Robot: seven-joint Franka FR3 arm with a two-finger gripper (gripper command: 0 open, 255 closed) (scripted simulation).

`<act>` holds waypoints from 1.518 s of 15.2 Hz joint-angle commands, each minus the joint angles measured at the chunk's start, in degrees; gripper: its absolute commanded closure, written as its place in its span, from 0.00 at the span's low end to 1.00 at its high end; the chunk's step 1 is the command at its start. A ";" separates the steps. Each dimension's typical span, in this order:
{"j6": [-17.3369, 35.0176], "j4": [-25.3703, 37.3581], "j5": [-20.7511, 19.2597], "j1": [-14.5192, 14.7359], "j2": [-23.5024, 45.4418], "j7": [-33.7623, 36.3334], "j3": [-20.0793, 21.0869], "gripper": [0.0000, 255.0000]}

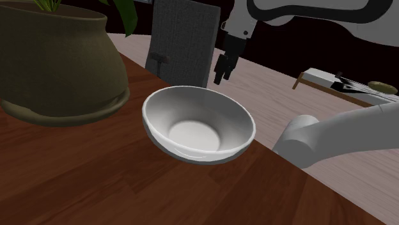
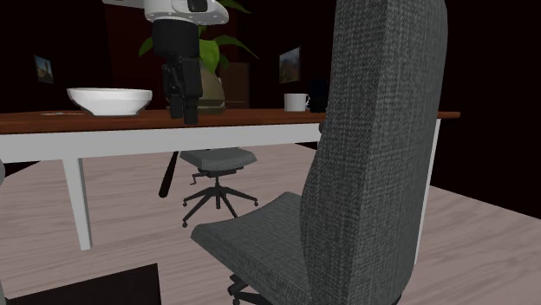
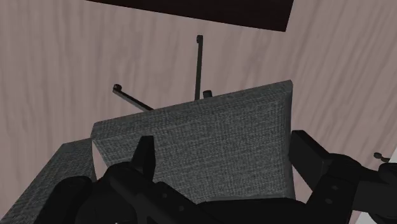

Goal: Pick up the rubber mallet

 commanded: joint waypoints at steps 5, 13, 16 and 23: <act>2.59 6.99 -1.17 -0.23 9.86 -1.71 -0.21 0.00; 3.85 24.29 -3.38 -0.41 28.90 -4.33 -0.17 0.00; 3.02 32.10 -4.25 -0.37 36.04 -5.10 -0.04 0.00; -2.13 54.79 -6.50 0.15 53.96 -6.69 0.40 0.00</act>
